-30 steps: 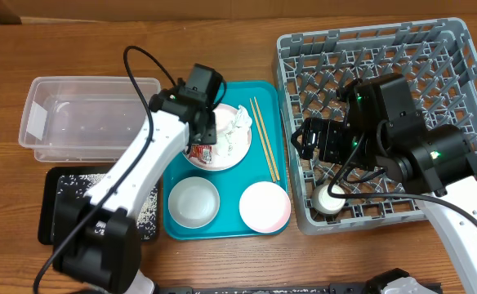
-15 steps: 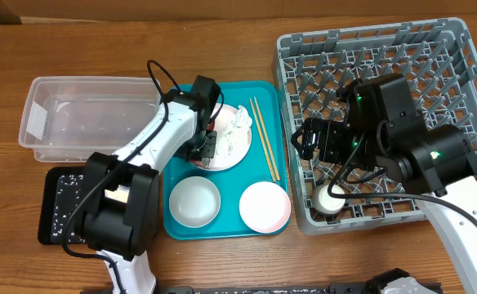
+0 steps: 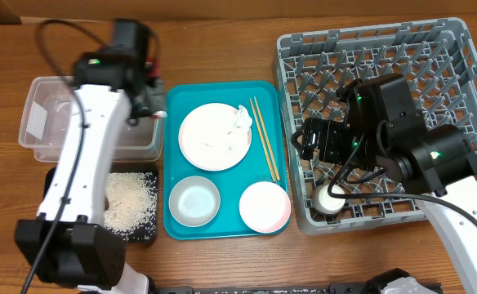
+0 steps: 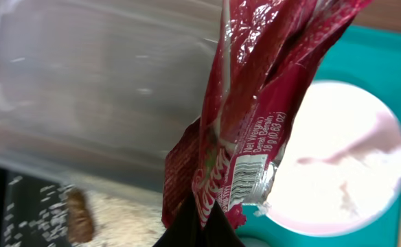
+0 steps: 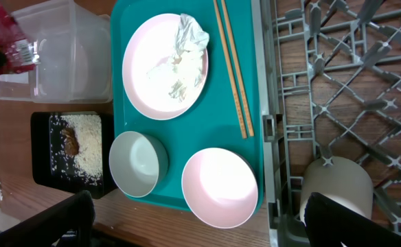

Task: Sort waste into correct bins and load items into the dishwasher
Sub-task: 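Grasp the red wrapper from the white plate with the left gripper, then drop the red wrapper into the clear plastic bin, then grasp the white tissue from the plate and drop it in the bin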

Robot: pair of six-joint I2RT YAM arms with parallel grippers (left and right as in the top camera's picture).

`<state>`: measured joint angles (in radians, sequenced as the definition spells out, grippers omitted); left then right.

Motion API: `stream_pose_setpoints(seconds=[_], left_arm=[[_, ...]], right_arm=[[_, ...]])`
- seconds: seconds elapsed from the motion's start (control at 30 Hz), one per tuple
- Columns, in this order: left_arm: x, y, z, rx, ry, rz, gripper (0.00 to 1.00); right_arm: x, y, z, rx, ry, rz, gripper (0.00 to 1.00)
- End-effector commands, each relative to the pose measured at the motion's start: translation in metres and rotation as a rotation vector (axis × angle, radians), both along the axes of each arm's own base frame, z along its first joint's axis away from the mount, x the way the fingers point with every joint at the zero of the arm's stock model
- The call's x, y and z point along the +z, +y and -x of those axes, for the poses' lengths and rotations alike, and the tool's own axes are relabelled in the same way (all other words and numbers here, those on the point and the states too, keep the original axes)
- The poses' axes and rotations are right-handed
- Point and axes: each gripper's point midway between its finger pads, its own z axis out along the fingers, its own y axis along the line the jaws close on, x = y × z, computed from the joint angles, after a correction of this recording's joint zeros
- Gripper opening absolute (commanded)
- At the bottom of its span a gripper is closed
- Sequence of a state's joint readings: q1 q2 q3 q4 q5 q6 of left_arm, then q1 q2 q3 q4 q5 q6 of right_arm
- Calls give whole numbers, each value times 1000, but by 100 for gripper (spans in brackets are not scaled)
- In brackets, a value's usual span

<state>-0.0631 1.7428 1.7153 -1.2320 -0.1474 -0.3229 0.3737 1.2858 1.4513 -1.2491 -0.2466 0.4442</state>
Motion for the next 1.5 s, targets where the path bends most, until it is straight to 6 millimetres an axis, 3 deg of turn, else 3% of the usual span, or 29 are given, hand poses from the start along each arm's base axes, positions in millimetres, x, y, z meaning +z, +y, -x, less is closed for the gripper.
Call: stream_pose_setpoints(seconds=[0.0, 0.1, 0.17, 0.27, 0.4, 0.53, 0.7, 0.9, 1.1, 1.2, 1.23, 1.27, 1.3, 1.37, 1.47], left_arm=[[-27, 36, 4, 136, 66, -36, 4], [-43, 44, 0, 185, 88, 10, 19], [-45, 39, 1, 174, 98, 49, 38], [-33, 24, 0, 146, 82, 114, 46], [-21, -29, -5, -23, 63, 242, 48], [-28, -85, -5, -287, 59, 216, 53], [-59, -154, -4, -602, 35, 107, 72], [-113, -192, -1, -727, 71, 19, 80], [-166, -192, 4, -719, 191, 9, 70], [-181, -188, 10, -706, 243, 10, 45], [-182, -186, 12, -694, 254, 12, 29], [-180, -185, 14, -680, 261, 16, 11], [-176, -185, 15, -670, 263, 21, 4], [-161, -184, 14, -638, 262, 28, 4], [-118, -181, 11, -561, 233, 49, 4]], right_arm=[[5, 1, -2, -1, -17, 2, 100], [5, 1, -2, -1, -18, 1, 100], [5, 1, -3, -1, -20, 1, 100], [5, 1, -3, 2, -20, 3, 100], [5, 1, -3, 1, -20, 2, 100], [5, 0, -2, 2, -18, 4, 100], [5, 0, -2, 2, -19, 3, 100], [5, 0, -2, 2, -19, 3, 100], [4, 0, -2, 1, -18, 4, 100], [4, 0, -1, 2, -12, 6, 100], [3, 0, 0, 2, -9, 7, 100], [3, 0, 0, 1, -6, 8, 100], [3, -1, 0, 2, -5, 9, 100], [3, -1, 0, 2, -6, 8, 100], [3, 0, 0, 2, -8, 7, 100]])
